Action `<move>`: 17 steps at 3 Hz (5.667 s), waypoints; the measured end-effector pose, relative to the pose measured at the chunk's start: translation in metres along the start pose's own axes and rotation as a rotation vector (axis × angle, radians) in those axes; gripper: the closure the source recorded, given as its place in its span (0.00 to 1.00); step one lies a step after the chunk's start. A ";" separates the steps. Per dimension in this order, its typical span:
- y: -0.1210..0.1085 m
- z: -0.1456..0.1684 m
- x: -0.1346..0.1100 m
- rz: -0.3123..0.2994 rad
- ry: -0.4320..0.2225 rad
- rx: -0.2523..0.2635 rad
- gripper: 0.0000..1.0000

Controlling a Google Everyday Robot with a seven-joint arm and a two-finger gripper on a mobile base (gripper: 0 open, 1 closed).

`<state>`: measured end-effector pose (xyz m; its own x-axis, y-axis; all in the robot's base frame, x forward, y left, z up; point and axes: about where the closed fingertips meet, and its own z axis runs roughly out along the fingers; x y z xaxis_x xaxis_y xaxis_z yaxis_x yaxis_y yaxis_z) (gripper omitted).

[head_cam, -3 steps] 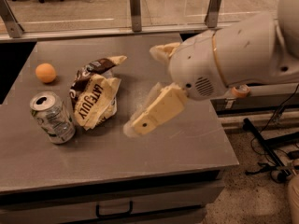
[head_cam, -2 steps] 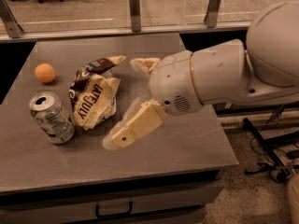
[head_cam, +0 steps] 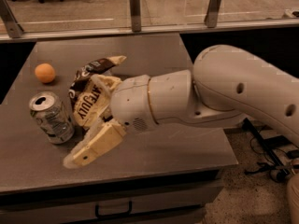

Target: Knock 7up can over

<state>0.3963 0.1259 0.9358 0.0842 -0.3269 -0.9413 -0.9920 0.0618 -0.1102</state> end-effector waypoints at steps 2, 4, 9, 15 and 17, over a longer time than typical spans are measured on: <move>-0.008 0.068 0.005 -0.062 -0.119 -0.080 0.00; -0.010 0.114 0.020 -0.084 -0.134 -0.140 0.18; -0.048 -0.009 0.031 -0.030 0.111 0.087 1.00; -0.058 -0.054 0.076 -0.194 0.974 -0.047 0.83; -0.047 -0.034 0.091 -0.243 1.058 -0.084 0.35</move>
Offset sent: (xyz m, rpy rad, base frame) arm 0.0348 0.0932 -0.0449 0.1612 -0.0627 0.1661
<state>0.4473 0.0612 0.8661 0.1954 -0.9705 -0.1410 -0.9664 -0.1661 -0.1963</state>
